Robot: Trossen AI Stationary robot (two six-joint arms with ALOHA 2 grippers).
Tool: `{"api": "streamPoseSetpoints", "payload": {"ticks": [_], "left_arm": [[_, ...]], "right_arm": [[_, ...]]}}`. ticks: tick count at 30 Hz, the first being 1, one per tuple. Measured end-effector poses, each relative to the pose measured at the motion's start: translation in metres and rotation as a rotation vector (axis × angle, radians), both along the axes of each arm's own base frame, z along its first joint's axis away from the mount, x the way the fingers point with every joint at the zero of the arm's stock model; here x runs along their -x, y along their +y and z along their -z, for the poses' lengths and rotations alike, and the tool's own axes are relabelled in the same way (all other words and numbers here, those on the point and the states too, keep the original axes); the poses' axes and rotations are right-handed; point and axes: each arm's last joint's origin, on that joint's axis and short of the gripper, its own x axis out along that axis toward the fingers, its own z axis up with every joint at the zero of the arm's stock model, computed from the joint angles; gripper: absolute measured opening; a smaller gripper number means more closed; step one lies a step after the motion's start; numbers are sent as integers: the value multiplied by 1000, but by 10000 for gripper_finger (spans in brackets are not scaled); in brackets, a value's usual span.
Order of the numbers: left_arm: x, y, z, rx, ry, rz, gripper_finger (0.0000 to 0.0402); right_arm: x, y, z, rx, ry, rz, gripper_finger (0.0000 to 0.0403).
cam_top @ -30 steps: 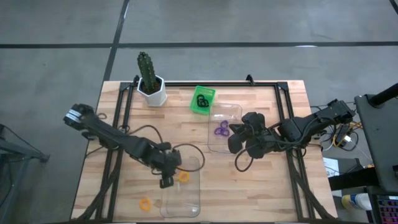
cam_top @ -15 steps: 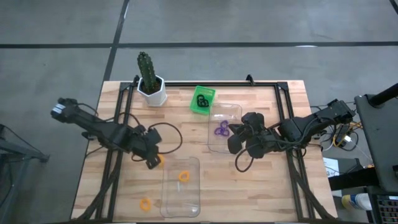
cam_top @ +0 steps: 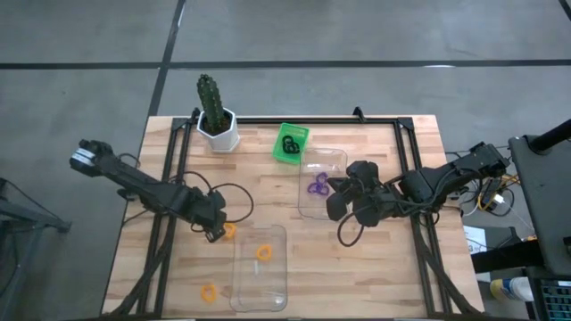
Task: Sort spring keychains
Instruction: Put the top yellow spring keychain into the bottom transparent bin
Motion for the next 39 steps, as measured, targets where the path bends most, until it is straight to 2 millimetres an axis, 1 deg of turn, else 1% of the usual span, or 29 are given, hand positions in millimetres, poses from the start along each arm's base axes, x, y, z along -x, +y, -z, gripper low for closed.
{"api": "streamPoseSetpoints", "payload": {"ticks": [4,6,8,11,17,21,30,36,39], "left_arm": [[1,1,16,18,-19,-22,131],[0,1,22,53,-41,-35,131],[-2,1,26,86,-67,-68,131],[-1,3,32,104,-59,-145,131],[-1,6,44,139,-96,-200,131],[-4,6,48,183,-132,-223,131],[6,10,62,164,-89,-264,131],[7,12,66,162,-91,-263,131],[8,13,67,151,-90,-258,115]], "right_arm": [[0,0,0,-1,-2,0,8],[0,0,0,-2,-3,2,8],[0,0,0,-3,-5,2,8],[0,0,0,-4,-6,2,8],[0,0,-1,-4,-7,1,8],[-1,0,-1,-3,-7,1,8],[-1,0,0,8,2,-6,8],[-1,0,0,17,8,-10,8],[-1,0,1,17,10,-10,8]]}}
